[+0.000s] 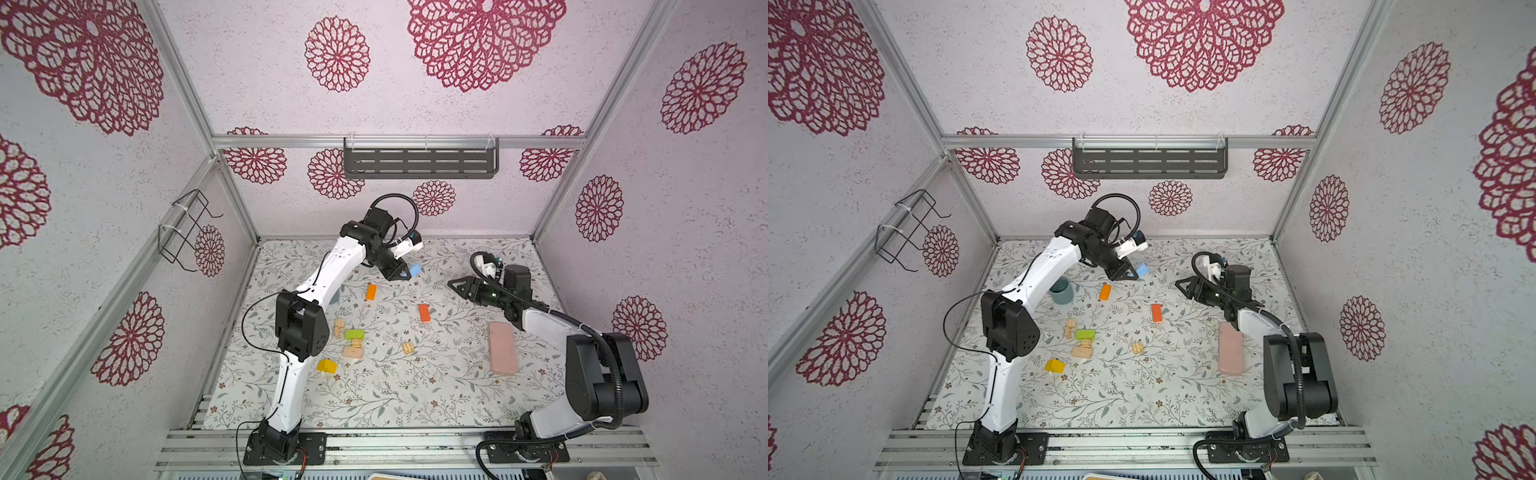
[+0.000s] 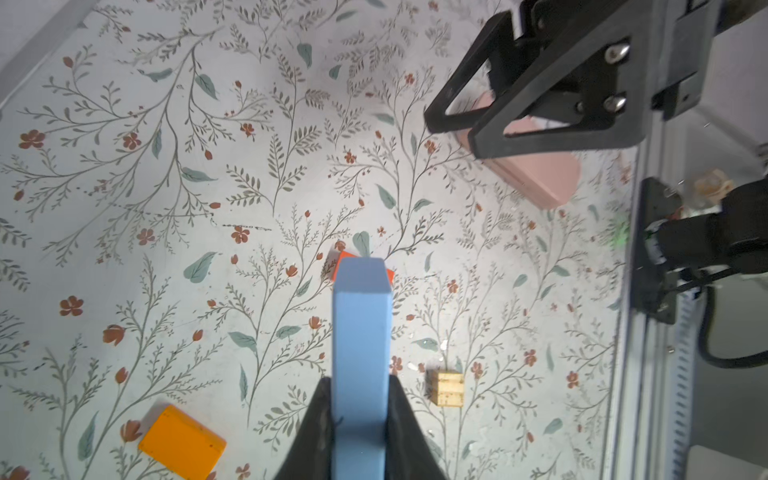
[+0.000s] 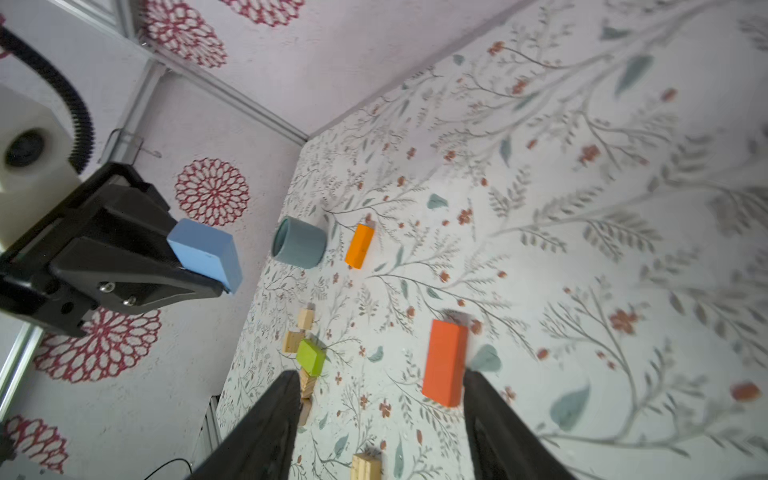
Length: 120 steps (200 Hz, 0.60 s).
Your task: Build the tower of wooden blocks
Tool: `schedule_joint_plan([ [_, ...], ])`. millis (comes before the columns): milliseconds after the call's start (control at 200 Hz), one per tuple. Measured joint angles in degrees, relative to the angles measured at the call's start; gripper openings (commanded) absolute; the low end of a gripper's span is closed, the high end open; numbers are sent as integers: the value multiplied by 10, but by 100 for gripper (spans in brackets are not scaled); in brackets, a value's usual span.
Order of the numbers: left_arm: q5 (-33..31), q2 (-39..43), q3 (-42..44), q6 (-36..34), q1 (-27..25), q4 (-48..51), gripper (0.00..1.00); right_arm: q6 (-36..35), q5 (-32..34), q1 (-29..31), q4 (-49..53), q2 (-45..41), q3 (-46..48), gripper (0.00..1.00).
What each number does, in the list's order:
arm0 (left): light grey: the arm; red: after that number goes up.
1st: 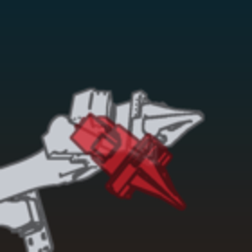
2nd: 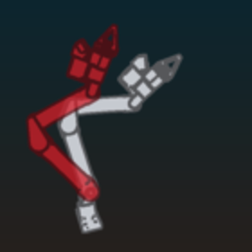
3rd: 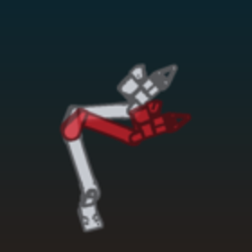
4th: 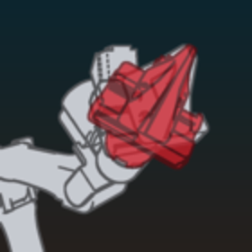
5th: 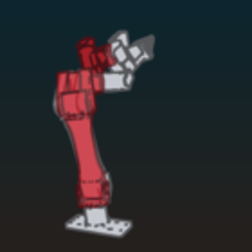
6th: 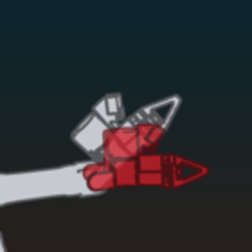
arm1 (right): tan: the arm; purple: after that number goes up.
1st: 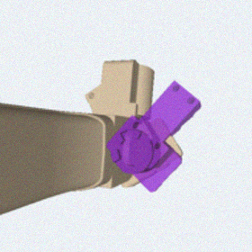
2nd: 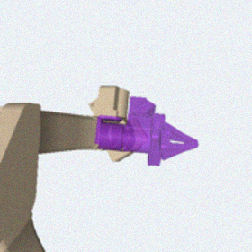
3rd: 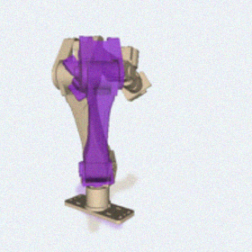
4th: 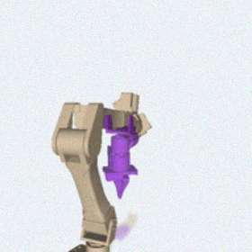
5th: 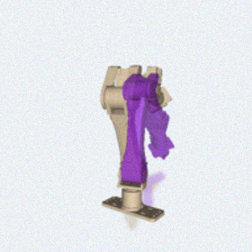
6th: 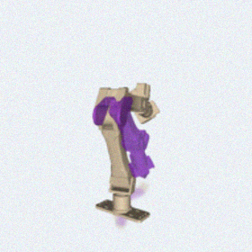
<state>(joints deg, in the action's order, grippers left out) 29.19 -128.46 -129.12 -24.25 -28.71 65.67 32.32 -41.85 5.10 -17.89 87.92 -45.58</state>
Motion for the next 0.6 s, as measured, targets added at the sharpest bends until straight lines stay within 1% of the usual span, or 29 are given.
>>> schedule_joint_plan([
  [105, -31, -23, -2, -19, -16, 1, 2, 10, 24, -15, -3, -16, 38, 64],
  [220, -52, -30, 10, -39, -28, -5, 2, 13, 41, -18, -3, -35, 50, 64],
  [460, -87, -50, 18, -90, -40, -21, 2, 24, 46, -38, -17, -43, 57, 61],
  [600, -92, -76, 16, -123, -48, -21, 2, 39, 46, -50, -30, -36, 59, 59],
])
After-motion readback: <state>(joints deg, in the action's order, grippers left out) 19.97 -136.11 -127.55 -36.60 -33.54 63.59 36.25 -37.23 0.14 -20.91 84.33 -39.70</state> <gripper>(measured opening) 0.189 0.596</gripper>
